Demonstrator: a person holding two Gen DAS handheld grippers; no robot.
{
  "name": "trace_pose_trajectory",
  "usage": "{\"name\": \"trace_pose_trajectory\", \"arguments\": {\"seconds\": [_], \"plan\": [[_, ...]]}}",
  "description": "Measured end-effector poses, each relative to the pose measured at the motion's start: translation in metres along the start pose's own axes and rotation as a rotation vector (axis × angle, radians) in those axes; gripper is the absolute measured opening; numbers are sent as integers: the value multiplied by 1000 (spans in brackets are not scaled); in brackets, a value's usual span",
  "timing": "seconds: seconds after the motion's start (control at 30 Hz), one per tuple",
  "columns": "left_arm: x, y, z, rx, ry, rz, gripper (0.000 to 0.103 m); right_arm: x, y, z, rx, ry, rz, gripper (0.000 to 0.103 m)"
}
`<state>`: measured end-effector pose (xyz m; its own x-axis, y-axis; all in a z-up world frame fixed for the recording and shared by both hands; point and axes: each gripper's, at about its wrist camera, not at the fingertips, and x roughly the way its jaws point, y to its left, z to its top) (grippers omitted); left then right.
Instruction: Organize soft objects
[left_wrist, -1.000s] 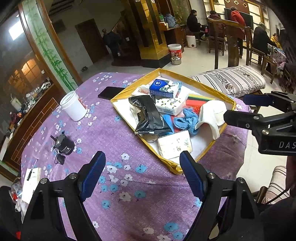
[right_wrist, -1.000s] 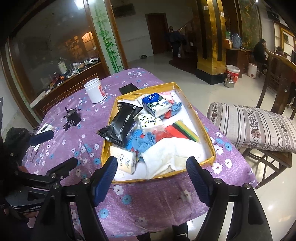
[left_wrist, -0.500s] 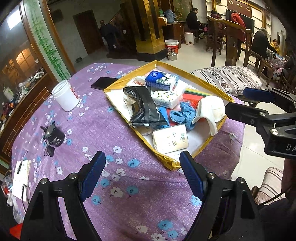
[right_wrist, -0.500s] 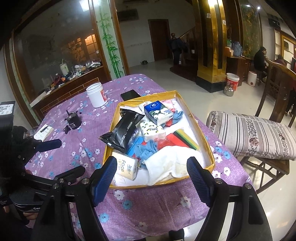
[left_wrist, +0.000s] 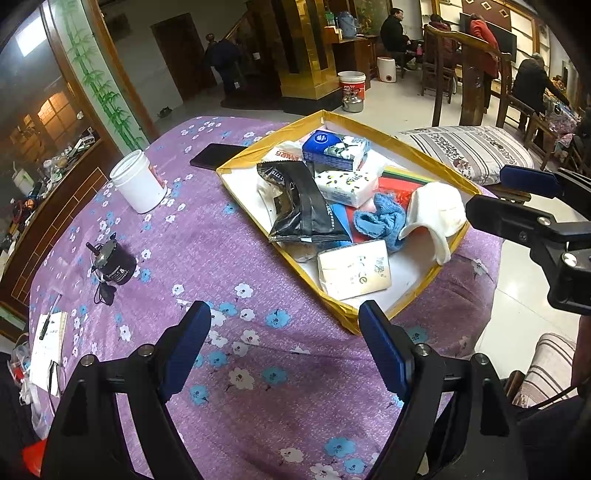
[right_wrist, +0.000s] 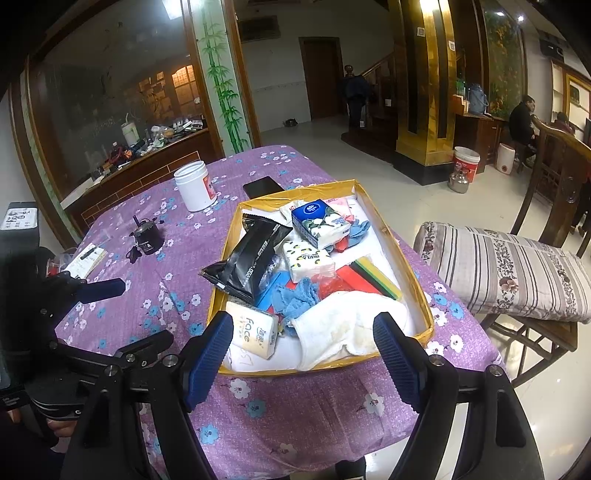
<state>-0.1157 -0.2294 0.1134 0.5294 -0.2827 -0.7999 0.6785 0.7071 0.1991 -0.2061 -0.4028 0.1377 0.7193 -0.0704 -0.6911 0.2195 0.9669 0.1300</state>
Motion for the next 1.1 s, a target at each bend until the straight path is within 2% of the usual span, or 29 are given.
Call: {"name": "trace_pose_trajectory", "arguments": {"seconds": [0.67,0.97,1.1], "plan": [[5,-9,1,30,21,1,82,1,-7,-3,9,12,-8,81],[10,-11,2,37,44,-31,82,3,-9,-2,13,15,-9,81],[9,-11,2,30,30,-44,82,5,-10,-1,16,13,-11,81]]}}
